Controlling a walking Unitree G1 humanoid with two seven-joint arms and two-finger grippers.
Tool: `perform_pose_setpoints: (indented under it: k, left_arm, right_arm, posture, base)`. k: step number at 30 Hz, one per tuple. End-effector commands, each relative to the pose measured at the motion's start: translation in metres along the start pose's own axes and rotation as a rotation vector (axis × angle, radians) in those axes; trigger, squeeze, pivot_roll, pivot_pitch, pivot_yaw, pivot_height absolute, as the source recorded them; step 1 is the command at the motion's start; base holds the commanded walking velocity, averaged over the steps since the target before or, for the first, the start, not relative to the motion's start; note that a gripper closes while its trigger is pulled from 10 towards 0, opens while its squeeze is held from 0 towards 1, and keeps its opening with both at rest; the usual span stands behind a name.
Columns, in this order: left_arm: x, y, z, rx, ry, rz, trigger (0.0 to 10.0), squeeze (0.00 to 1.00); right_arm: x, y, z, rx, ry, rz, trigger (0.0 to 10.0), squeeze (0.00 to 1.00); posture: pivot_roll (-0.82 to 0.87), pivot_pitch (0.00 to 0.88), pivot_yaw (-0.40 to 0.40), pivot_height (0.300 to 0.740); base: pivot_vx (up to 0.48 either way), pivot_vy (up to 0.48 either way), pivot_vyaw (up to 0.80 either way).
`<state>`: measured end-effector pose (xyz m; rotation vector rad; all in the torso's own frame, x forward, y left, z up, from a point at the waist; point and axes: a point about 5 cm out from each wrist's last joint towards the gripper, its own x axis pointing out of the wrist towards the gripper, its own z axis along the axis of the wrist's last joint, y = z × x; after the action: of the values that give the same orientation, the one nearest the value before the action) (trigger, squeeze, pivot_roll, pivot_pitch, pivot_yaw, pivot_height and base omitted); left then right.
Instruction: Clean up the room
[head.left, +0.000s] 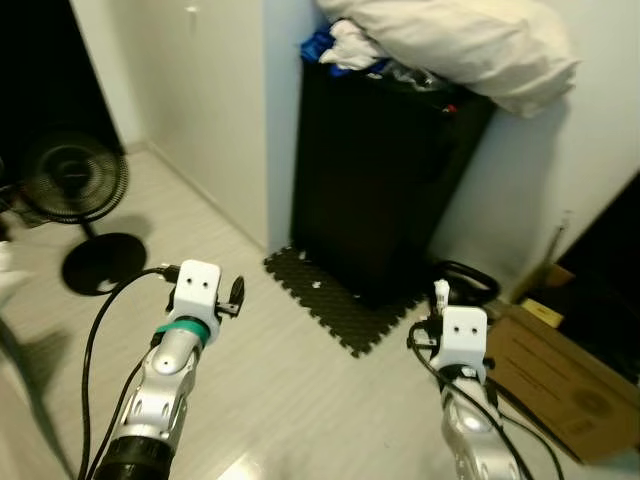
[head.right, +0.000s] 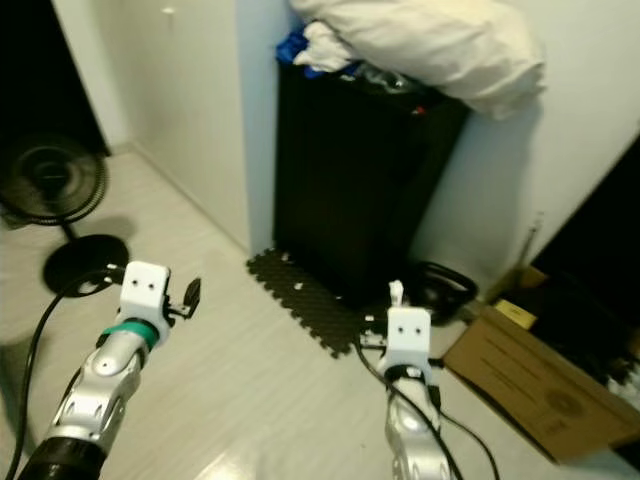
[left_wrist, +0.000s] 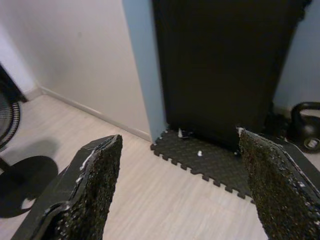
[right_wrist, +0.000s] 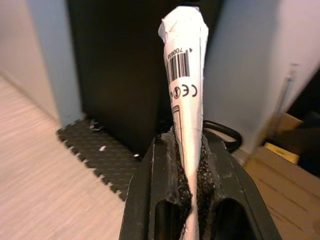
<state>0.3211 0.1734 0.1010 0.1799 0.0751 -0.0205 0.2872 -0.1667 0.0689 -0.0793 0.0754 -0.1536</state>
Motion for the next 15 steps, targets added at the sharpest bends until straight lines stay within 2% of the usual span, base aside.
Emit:
perform_pose_setpoints:
  k: [1,11,15]
  left_arm:
    - [-0.002,0.0,-0.004,-0.001,0.01,-0.002,10.0,0.0]
    - [0.0,-0.003,-0.003,-0.022,-0.003,0.005,10.0,0.0]
    - [-0.002,-0.01,-0.002,-0.026,-0.015,-0.038,10.0,0.0]
  right_arm:
    - [-0.002,0.001,-0.005,-0.008,0.023,-0.001,10.0,0.0]
    - [-0.008,0.003,-0.01,-0.02,0.034,0.009,10.0,0.0]
    - [-0.009,0.001,-0.013,-0.028,0.044,0.001,10.0,0.0]
  posture:
    - [0.08,0.0,0.046,0.74]
    - [0.08,0.0,0.042,0.74]
    - [0.08,0.0,0.054,0.74]
  base:
    - [0.0,0.0,-0.8]
    - [0.0,0.0,-0.8]
    - [0.0,0.0,-0.8]
